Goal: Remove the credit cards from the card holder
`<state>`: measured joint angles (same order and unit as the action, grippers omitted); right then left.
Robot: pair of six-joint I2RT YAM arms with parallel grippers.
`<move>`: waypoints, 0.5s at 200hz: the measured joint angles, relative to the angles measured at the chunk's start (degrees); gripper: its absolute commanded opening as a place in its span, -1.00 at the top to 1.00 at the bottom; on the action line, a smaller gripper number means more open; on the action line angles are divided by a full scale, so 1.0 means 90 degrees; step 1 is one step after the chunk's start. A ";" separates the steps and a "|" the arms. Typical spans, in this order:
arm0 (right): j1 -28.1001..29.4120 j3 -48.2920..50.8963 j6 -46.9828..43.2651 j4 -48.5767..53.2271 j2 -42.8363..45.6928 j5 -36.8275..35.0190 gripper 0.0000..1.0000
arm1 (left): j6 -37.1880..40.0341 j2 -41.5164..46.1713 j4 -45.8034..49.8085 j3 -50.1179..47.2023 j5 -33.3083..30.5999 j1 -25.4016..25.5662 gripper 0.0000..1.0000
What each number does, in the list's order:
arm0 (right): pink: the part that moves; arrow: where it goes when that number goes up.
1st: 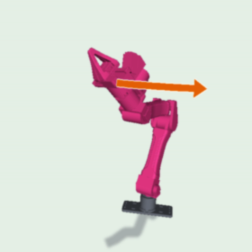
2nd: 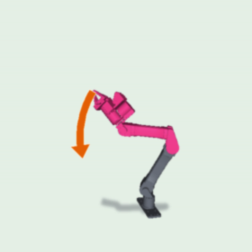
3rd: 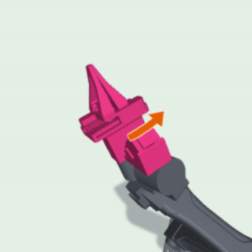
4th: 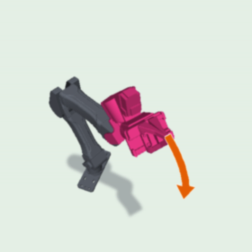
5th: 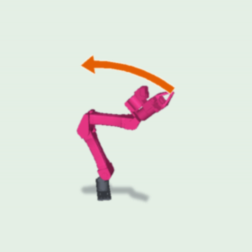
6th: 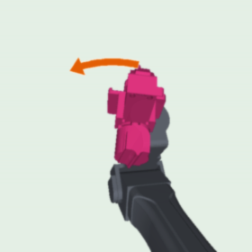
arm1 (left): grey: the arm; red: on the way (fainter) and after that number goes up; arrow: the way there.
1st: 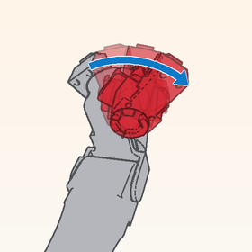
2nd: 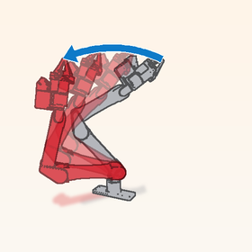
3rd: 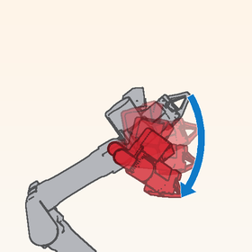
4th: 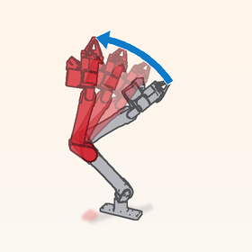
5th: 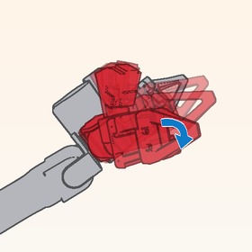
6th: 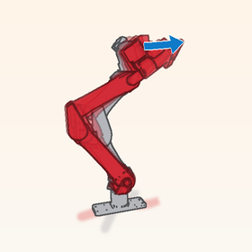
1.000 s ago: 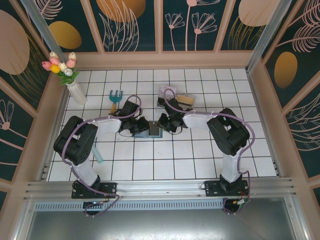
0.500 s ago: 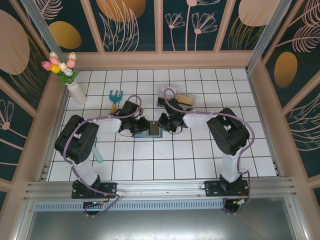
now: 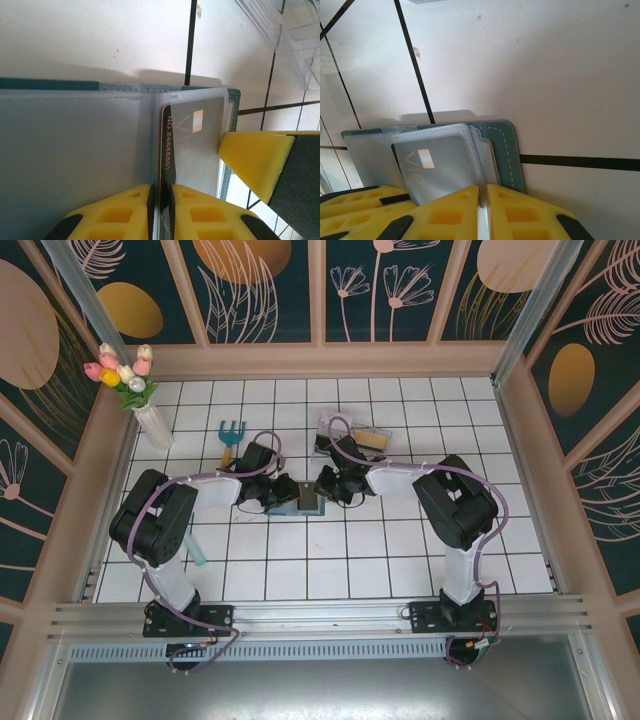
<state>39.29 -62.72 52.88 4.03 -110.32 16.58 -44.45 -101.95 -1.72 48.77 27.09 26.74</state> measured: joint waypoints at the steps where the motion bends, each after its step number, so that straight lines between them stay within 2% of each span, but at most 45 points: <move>1: 0.0000 0.0000 0.0000 -0.0002 0.0000 0.0000 0.71 | 0.0000 0.0000 -0.0002 -0.0002 0.0005 -0.0002 0.64; 100: -0.0022 0.0000 0.0000 -0.0039 -0.0012 0.0019 0.71 | -0.0109 0.0056 -0.0185 -0.0146 0.0078 -0.0109 0.94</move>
<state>39.09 -62.72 52.88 3.68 -110.43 16.75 -45.43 -101.45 -3.38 47.46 27.79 25.76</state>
